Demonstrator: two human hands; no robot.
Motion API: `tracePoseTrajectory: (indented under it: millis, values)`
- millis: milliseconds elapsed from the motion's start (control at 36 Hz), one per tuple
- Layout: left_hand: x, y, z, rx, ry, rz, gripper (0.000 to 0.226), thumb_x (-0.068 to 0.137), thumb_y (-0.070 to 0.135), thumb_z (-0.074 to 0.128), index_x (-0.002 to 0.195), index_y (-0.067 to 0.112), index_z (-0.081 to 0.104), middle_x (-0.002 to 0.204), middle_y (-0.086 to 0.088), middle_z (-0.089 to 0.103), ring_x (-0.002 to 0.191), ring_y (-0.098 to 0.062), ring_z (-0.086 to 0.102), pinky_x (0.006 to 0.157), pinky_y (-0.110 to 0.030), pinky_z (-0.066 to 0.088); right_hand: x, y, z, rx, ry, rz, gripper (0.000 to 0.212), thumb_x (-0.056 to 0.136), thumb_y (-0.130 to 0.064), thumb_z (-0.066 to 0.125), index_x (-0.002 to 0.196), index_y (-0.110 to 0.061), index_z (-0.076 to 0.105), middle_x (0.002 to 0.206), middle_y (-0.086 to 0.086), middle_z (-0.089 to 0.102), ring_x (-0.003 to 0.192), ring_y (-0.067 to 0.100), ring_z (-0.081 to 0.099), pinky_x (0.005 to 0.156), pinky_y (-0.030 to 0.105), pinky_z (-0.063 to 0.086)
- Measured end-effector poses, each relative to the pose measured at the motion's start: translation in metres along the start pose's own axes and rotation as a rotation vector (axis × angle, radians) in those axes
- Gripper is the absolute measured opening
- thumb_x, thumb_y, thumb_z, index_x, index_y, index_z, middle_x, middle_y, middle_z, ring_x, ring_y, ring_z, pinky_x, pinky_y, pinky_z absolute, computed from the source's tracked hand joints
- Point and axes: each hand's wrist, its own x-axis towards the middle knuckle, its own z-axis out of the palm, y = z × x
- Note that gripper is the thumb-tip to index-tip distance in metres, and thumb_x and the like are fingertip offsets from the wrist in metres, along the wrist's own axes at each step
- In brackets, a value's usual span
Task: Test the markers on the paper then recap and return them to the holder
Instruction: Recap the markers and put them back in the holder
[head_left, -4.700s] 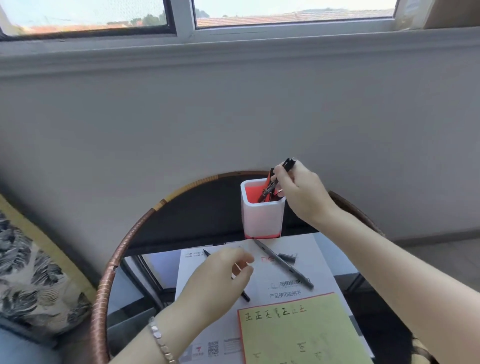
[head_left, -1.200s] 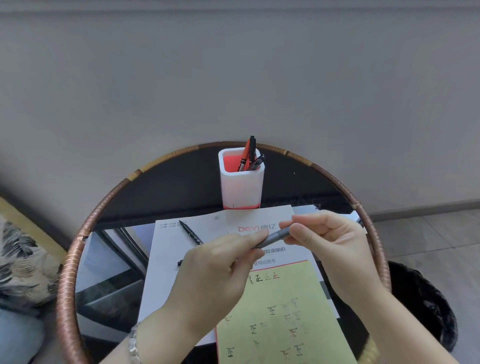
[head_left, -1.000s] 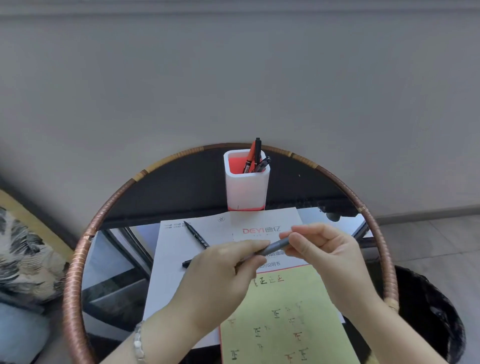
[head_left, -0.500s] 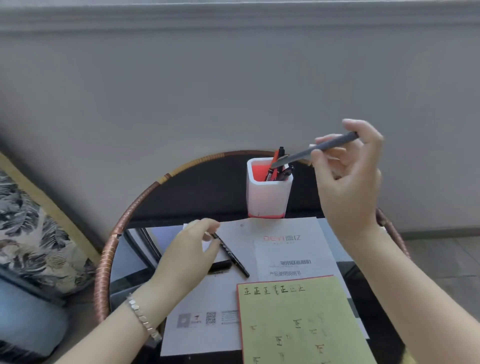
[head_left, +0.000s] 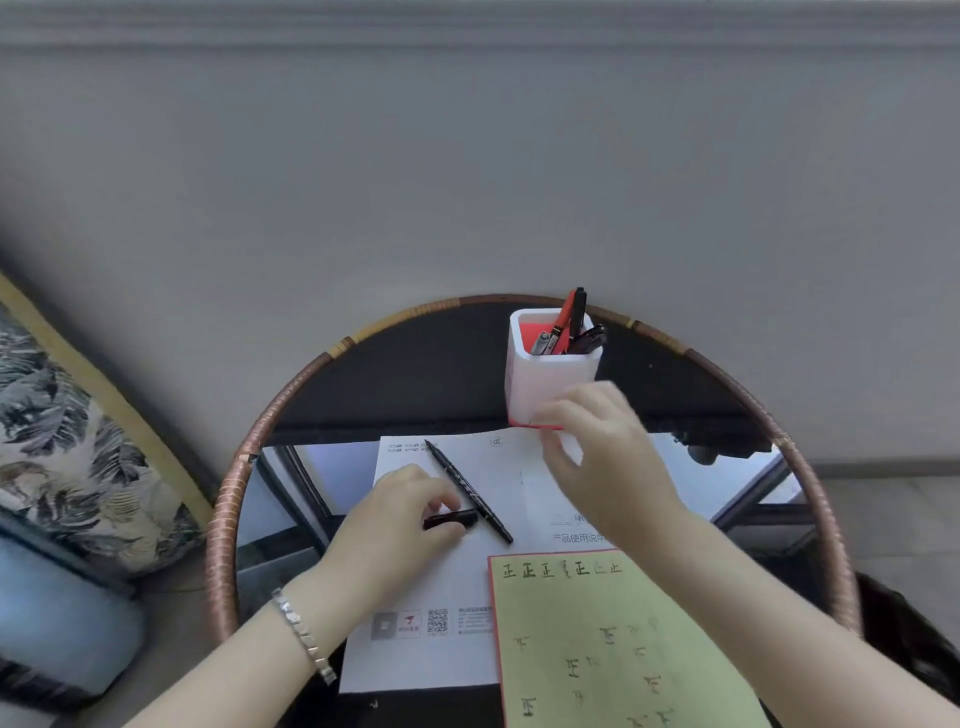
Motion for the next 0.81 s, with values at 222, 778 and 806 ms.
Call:
tracePoseTrajectory:
  millis: [222, 778, 806]
  values:
    - [-0.007, -0.012, -0.002, -0.038, 0.139, -0.019, 0.008, 0.088, 0.028, 0.06, 0.088, 0.021, 0.056, 0.088, 0.012, 0.053, 0.091, -0.01, 0.045, 0.075, -0.024, 0.04, -0.006, -0.036, 0.039, 0.027, -0.623, 0.362, 0.039, 0.091, -0.026, 0.05, 0.129, -0.021, 0.043, 0.126, -0.002, 0.05, 0.111, 0.018, 0.049, 0.081, 0.026, 0.038]
    - [-0.026, 0.027, -0.018, -0.621, 0.213, -0.063, 0.018, 0.081, 0.015, 0.069, 0.084, 0.033, 0.066, 0.085, 0.005, 0.068, 0.077, 0.002, 0.06, 0.064, -0.004, 0.046, -0.032, -0.017, -0.054, 0.281, -0.309, 0.288, 0.008, 0.083, -0.031, 0.055, 0.083, -0.039, 0.057, 0.081, -0.019, 0.061, 0.085, 0.002, 0.055, 0.071, 0.018, 0.046]
    - [-0.025, 0.031, -0.018, -0.639, 0.204, -0.058, 0.018, 0.081, 0.015, 0.069, 0.083, 0.032, 0.067, 0.084, 0.004, 0.068, 0.077, 0.002, 0.06, 0.063, -0.003, 0.045, -0.035, -0.014, -0.058, 0.27, -0.293, 0.29, 0.005, 0.081, -0.036, 0.055, 0.082, -0.039, 0.059, 0.081, -0.018, 0.062, 0.084, 0.004, 0.056, 0.07, 0.02, 0.046]
